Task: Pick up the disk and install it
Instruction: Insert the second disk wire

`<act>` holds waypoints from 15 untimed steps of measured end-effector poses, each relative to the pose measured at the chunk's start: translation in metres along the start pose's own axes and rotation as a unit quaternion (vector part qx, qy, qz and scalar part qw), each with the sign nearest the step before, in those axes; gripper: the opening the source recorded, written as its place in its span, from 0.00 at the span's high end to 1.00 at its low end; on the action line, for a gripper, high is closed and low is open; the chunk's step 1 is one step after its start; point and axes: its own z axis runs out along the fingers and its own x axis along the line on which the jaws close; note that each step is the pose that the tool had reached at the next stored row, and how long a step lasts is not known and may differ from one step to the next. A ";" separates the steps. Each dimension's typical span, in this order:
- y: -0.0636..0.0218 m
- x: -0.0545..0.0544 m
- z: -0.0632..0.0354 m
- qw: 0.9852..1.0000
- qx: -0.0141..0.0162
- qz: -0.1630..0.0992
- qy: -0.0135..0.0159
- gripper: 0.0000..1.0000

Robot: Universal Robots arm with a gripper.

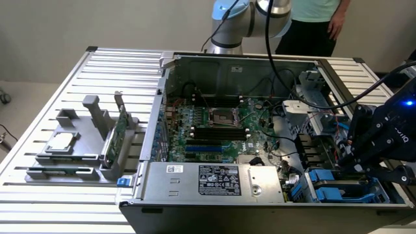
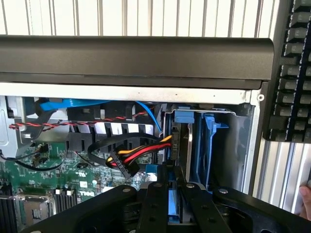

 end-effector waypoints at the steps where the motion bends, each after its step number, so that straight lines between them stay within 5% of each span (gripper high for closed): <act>1: 0.0000 0.000 -0.0001 1.000 0.000 0.000 0.000 0.84; 15: 0.0018 -0.001 0.0018 1.000 0.000 -0.001 0.000 0.84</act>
